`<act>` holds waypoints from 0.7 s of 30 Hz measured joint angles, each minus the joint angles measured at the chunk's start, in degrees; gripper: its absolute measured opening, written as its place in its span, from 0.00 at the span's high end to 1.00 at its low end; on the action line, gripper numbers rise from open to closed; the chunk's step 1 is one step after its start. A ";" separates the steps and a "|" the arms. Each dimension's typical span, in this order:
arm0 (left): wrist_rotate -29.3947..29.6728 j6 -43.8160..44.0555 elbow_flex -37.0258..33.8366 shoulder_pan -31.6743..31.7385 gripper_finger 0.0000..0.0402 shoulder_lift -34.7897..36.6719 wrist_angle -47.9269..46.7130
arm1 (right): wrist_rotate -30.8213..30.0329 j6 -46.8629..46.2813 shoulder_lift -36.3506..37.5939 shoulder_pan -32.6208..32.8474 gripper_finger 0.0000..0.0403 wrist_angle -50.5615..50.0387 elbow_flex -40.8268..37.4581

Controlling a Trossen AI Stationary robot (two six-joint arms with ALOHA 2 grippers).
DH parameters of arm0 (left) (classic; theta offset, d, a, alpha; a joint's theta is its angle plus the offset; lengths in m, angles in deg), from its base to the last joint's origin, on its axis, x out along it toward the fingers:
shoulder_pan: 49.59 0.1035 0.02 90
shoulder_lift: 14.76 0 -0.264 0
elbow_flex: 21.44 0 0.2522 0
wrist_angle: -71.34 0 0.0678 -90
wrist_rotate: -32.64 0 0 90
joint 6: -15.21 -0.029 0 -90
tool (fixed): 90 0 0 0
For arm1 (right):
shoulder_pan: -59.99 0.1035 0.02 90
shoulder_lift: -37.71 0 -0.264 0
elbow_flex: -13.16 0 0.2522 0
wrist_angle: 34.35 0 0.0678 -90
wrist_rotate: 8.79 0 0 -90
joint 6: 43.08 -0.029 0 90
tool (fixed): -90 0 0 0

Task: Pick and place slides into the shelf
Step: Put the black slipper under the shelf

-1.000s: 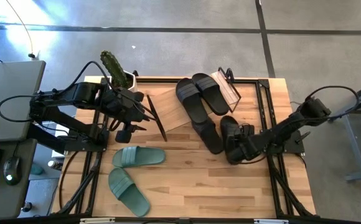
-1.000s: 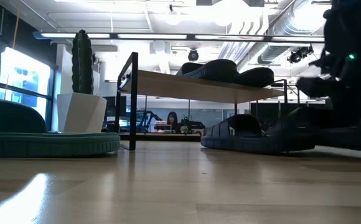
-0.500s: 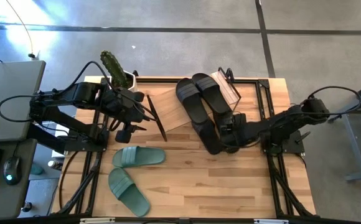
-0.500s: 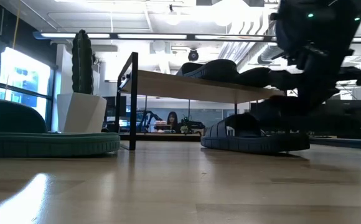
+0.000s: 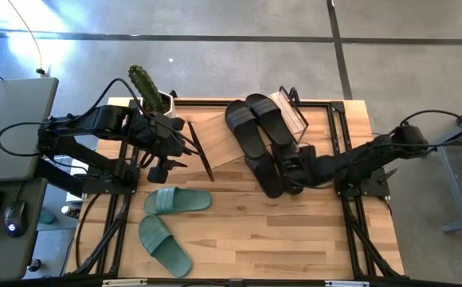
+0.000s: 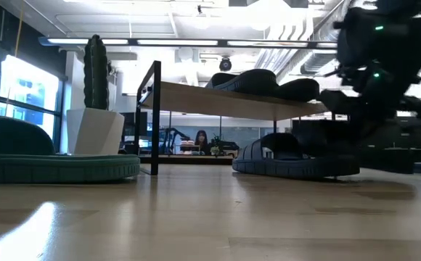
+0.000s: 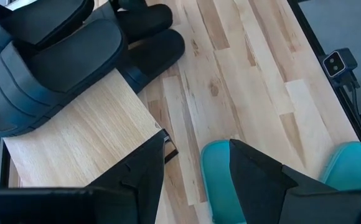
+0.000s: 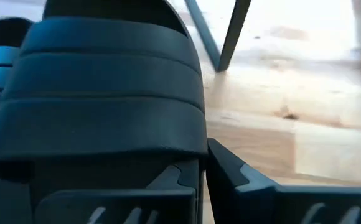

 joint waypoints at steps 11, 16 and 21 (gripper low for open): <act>0.02 0.72 0.00 0.02 0.59 0.00 0.35 | -3.88 -0.60 10.02 1.86 1.00 11.84 -11.44; 0.01 1.21 0.00 0.02 0.59 0.00 0.37 | -5.75 -0.46 12.20 0.67 1.00 12.41 -13.15; 0.01 1.21 0.00 0.02 0.59 0.00 0.37 | -4.23 4.75 12.21 -1.84 1.00 15.35 -13.17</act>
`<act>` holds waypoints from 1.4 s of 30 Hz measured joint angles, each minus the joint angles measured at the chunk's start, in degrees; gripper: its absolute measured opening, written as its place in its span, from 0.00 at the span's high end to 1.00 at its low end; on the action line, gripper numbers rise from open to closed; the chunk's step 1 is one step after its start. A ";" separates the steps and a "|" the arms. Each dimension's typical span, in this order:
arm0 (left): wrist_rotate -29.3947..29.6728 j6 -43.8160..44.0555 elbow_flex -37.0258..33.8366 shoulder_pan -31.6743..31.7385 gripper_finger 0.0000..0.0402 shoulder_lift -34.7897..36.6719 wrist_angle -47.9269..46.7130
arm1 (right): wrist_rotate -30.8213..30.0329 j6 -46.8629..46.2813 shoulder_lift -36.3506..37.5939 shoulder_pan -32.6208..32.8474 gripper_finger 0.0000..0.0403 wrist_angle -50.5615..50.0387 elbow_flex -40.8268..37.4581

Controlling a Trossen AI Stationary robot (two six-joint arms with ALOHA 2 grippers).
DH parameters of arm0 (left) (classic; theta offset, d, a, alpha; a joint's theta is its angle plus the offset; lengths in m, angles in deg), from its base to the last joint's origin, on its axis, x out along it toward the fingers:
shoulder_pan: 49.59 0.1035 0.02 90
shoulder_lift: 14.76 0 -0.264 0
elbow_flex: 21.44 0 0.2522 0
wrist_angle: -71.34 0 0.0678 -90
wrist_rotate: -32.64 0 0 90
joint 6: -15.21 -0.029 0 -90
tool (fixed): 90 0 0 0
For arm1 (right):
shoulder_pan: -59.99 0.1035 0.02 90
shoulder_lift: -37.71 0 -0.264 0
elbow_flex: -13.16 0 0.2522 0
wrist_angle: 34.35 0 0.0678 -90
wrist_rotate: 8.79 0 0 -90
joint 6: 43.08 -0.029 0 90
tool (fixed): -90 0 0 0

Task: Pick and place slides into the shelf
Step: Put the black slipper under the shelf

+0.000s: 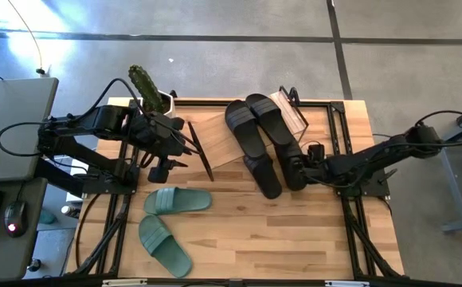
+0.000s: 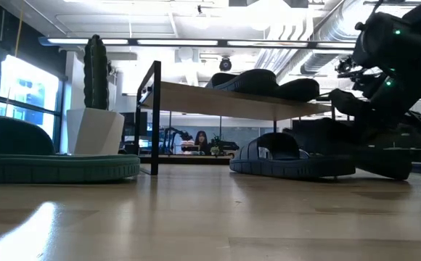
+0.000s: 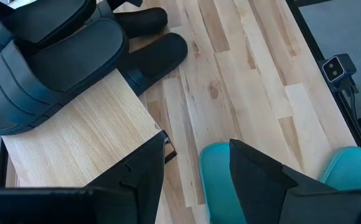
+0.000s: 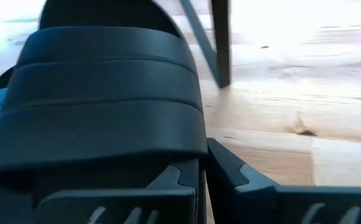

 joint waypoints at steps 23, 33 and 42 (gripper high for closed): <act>0.00 -0.02 0.00 0.00 0.59 0.00 0.10 | 3.54 12.26 -0.02 -10.92 1.00 10.23 0.04; 0.00 -0.04 0.00 0.00 0.59 0.00 -0.30 | 4.08 14.13 -0.02 -11.43 0.92 11.08 0.04; 0.00 -0.04 0.00 0.00 0.59 0.00 -0.41 | 5.59 13.65 -0.02 -11.43 0.72 10.99 0.04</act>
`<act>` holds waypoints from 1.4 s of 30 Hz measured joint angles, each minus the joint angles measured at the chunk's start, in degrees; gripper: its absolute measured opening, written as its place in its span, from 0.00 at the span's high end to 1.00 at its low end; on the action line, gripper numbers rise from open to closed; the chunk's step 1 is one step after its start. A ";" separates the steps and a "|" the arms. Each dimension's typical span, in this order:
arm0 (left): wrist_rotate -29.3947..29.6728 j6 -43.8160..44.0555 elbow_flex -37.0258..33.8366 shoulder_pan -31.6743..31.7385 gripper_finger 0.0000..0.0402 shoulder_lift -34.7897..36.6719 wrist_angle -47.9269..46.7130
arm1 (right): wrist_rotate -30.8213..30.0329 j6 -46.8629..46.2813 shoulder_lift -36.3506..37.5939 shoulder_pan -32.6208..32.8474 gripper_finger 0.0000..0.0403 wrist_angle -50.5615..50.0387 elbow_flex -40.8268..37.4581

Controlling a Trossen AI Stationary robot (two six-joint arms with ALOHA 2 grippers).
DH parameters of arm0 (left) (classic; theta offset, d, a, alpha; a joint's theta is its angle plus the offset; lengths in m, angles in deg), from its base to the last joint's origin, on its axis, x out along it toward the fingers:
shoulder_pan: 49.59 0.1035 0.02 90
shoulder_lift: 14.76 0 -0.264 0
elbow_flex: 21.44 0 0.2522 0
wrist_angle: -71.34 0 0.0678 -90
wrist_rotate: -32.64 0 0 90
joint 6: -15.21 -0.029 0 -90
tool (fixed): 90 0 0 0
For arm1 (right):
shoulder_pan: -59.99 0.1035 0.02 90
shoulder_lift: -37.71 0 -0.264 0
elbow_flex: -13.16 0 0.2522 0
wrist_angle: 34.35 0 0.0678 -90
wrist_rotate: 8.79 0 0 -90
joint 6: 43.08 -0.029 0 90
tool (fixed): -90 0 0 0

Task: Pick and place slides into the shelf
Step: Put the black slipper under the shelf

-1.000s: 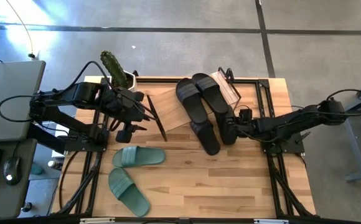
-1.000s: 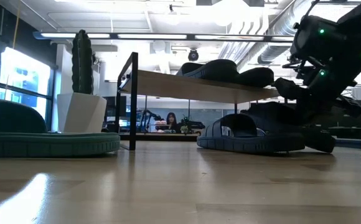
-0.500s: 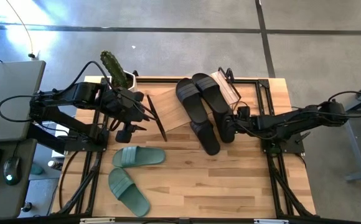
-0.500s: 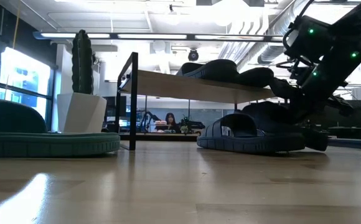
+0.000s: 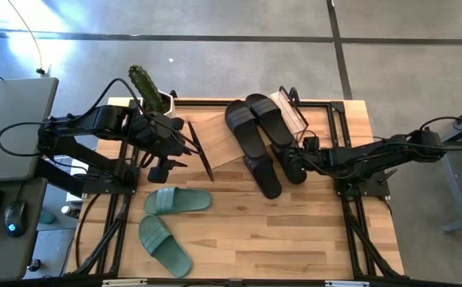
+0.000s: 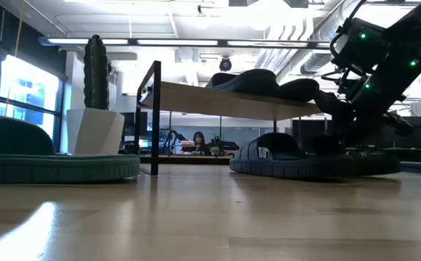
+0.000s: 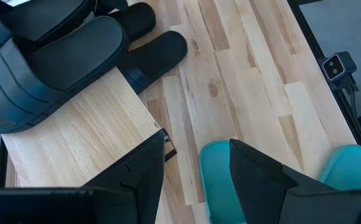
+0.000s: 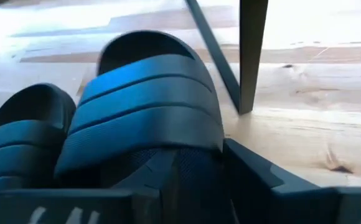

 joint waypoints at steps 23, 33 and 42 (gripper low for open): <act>0.00 0.13 0.00 0.00 0.59 0.00 -2.17 | 11.99 -10.53 14.92 13.50 0.84 -8.37 0.31; 0.00 0.07 0.00 0.00 0.59 0.00 -2.34 | 18.18 -15.72 11.14 26.74 0.99 -35.05 18.95; 0.00 0.04 0.00 0.00 0.59 0.00 -2.26 | 18.38 -26.87 -4.76 33.12 1.00 -44.39 24.44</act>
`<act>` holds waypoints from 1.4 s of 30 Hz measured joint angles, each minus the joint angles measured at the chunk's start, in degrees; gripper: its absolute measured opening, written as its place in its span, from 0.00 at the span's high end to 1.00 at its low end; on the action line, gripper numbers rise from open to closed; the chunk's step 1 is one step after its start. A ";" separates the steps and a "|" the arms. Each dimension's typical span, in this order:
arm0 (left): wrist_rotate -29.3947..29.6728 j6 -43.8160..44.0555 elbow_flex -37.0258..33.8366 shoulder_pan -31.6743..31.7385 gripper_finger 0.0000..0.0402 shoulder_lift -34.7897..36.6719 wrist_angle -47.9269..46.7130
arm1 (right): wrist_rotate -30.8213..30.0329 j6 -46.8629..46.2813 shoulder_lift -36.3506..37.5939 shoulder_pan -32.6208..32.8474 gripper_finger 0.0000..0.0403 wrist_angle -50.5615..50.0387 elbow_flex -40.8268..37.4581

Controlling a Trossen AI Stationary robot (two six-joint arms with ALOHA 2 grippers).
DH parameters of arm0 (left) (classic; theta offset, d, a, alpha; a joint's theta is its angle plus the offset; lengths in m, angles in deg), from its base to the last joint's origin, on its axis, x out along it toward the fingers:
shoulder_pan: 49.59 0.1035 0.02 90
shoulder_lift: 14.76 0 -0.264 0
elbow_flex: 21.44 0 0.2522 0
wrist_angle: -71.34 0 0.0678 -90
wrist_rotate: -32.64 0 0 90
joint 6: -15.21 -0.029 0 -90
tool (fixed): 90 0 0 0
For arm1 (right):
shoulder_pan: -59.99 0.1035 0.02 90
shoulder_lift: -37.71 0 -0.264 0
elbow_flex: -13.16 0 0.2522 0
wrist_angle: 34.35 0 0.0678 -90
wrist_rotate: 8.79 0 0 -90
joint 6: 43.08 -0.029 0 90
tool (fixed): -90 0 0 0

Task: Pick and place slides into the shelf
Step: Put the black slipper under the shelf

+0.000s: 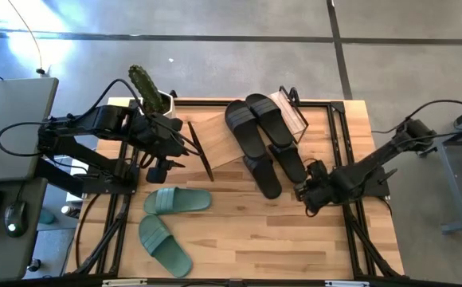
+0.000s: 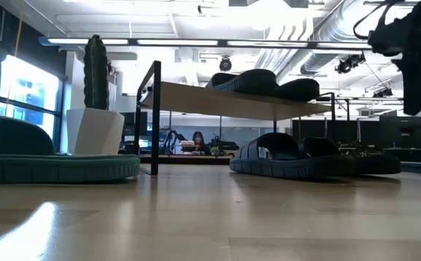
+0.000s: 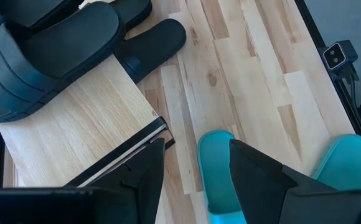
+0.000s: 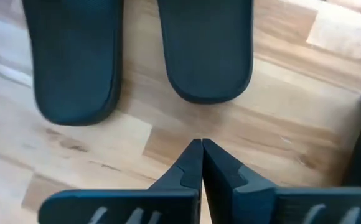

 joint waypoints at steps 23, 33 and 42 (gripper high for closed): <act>-0.02 1.57 0.00 0.00 0.59 0.01 -0.02 | -7.78 -17.69 -3.81 6.43 1.00 18.54 -13.51; -0.02 1.57 0.00 0.00 0.59 0.00 0.05 | -7.89 -17.56 -3.81 1.12 1.00 15.60 -13.51; -0.02 1.52 0.00 0.00 0.59 0.00 0.05 | -7.58 -7.94 -3.81 -8.18 1.00 19.55 -13.51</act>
